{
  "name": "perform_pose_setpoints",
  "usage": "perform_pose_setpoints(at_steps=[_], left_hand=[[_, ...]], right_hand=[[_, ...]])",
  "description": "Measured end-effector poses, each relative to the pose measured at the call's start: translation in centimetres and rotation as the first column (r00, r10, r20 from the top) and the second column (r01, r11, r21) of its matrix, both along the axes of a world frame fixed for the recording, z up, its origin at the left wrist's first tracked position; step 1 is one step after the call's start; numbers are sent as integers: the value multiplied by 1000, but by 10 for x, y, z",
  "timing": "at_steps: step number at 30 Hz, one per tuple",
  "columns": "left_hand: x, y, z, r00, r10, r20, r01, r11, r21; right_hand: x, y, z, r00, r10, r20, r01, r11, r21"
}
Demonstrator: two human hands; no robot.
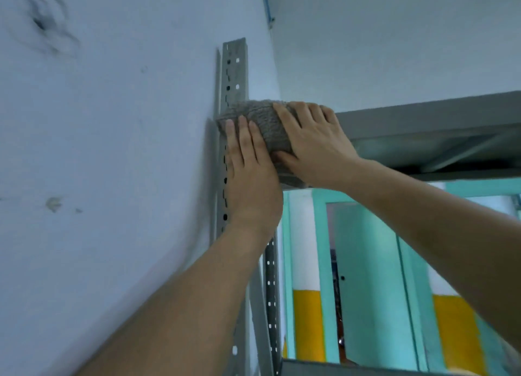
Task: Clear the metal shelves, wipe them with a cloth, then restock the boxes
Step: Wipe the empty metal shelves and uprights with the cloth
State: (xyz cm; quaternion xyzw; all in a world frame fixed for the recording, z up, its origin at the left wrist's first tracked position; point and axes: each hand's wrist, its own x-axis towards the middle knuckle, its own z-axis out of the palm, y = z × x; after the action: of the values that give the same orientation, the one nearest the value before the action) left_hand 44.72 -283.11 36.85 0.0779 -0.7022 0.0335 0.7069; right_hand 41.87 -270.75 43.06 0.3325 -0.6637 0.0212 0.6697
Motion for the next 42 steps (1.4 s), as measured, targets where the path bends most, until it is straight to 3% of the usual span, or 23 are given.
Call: perform_pose_setpoints(at_steps=[6,11,19,27,31,35,39,42], left_hand=[[5,7,3,1000,5,7,-5,1000,10],[12,11,-1,997,1,-72,-6,997,-77],[20,85,-9,996,-87,-4,84,977,-195],[15,257,-21,934,-356,-16,332,884,-328],[16,394,-44,722,-679,133,681,661,-317],[12,531,-69,452,-845,286,890,407,-203],[13,660,-87,108,-985,138,993,102,-54],[20,739,-93,-191,-981,-30,938,-192,290]], right_hand=[[3,9,-1,998,39,51,-41,999,36],[7,26,-7,991,125,-52,-122,991,57],[9,119,-2,975,131,177,-152,982,112],[25,314,-35,839,359,410,-339,933,-123],[43,471,-79,809,401,429,-312,913,-264],[64,619,-127,809,356,468,-176,906,-384],[104,745,-157,840,257,479,-29,901,-434],[137,815,-170,870,160,466,81,886,-456]])
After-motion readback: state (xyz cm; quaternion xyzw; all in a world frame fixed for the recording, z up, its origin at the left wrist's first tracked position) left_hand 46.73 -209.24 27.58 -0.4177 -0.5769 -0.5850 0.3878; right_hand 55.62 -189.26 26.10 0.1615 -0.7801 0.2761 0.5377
